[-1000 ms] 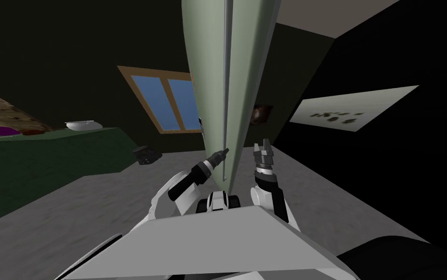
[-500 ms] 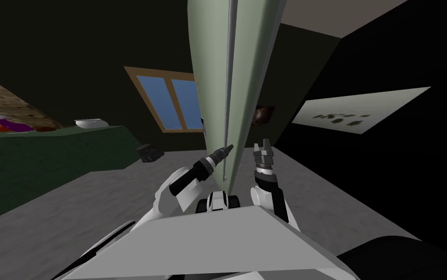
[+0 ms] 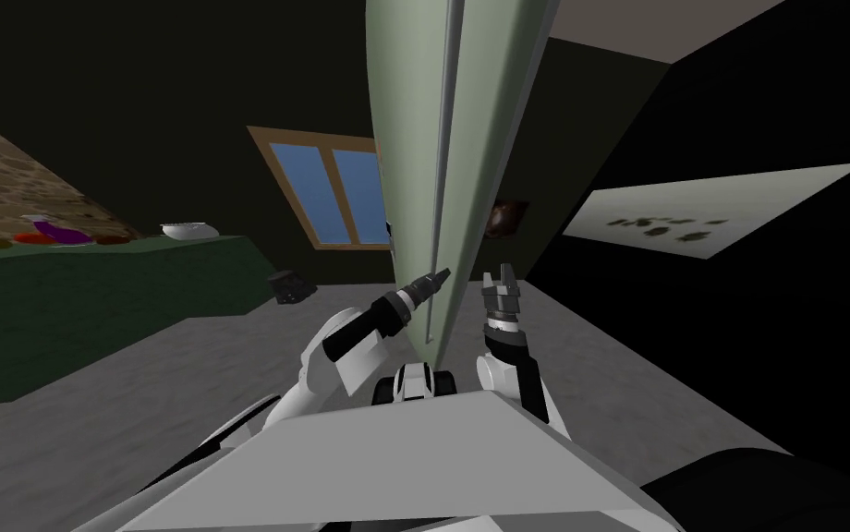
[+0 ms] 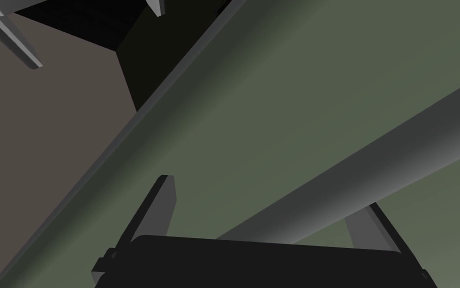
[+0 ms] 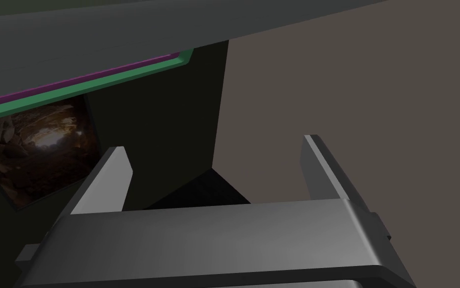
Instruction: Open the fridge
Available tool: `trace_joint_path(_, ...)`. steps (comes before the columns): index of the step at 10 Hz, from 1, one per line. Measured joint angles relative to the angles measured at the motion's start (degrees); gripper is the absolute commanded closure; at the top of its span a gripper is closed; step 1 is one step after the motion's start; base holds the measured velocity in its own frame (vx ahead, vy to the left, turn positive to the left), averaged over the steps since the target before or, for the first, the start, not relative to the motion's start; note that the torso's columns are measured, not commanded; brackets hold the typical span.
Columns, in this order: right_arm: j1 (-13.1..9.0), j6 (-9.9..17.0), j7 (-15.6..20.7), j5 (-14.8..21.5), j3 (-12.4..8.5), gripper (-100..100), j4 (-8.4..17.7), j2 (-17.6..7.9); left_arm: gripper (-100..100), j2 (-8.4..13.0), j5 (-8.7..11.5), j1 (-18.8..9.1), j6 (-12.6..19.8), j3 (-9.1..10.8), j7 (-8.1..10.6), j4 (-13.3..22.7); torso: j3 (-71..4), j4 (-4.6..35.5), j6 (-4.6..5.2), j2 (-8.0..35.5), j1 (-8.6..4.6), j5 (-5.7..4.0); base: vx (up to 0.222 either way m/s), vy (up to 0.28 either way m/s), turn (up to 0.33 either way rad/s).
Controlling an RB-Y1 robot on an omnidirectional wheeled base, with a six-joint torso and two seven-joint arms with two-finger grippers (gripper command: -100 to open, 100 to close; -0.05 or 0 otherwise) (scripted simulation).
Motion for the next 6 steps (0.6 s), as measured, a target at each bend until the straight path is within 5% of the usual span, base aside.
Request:
trace_joint_path(1, 0.0, 0.0, 0.0, 0.0, 0.0, 0, 0.0, 0.0, 0, 0.0, 0.1, -0.1, 0.4, 0.06, 0.0, -0.1, 0.0, -0.1, -0.05, 0.0, 0.01, 0.0, 0.0, 0.0, 0.0)
trace_joint_path(6, 0.0, 0.0, 0.0, 0.0, 0.0, 0, 0.0, 0.0, 0, 0.1, -0.1, -0.1, 0.5, 0.32, -0.05, 0.1, 0.0, -0.1, -0.09, -0.1, 0.16, 0.04, 0.0, 0.0, 0.0)
